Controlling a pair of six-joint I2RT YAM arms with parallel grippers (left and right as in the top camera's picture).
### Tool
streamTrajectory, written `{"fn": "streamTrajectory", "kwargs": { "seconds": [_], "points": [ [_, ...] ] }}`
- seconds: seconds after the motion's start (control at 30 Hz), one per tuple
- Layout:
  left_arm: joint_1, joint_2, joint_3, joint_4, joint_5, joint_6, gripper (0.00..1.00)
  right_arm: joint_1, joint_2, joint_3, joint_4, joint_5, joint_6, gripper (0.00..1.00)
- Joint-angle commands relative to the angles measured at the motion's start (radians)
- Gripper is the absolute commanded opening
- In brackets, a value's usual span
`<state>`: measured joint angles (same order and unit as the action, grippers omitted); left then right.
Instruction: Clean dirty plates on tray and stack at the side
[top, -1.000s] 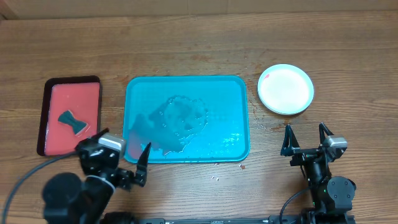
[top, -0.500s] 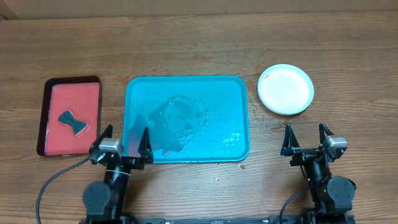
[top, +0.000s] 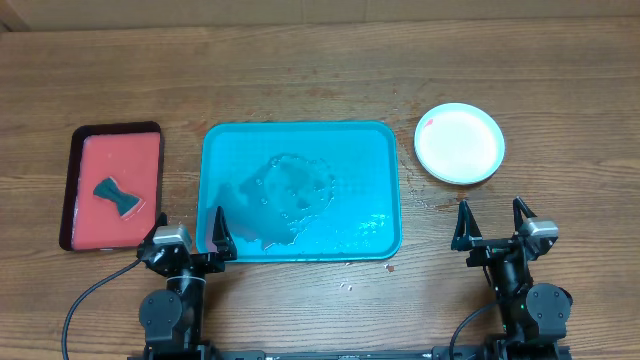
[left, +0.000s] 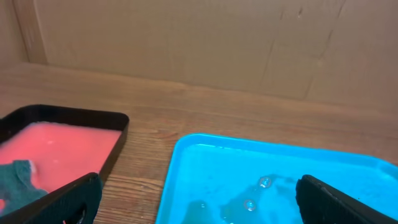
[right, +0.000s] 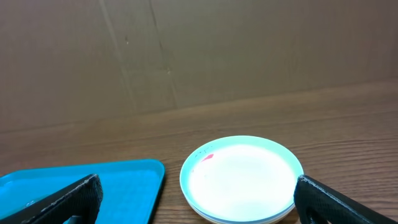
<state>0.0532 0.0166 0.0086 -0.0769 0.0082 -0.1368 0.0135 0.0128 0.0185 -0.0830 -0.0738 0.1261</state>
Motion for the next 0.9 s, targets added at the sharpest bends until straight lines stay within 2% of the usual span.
{"fn": "streamTrajectory", "kwargs": {
  "seconds": [0.0,0.37,0.87],
  "points": [
    [0.005,-0.013,-0.004,-0.002,-0.019,0.067,1.0,-0.003,-0.01,-0.01,0.003,0.005,-0.007,1.0],
    [0.004,-0.013,-0.004,-0.003,-0.012,0.108,1.0,-0.003,-0.01,-0.01,0.003,0.005,-0.007,1.0],
    [-0.008,-0.013,-0.004,-0.001,-0.012,0.108,1.0,-0.003,-0.01,-0.01,0.003,0.005,-0.007,1.0]
  ]
}}
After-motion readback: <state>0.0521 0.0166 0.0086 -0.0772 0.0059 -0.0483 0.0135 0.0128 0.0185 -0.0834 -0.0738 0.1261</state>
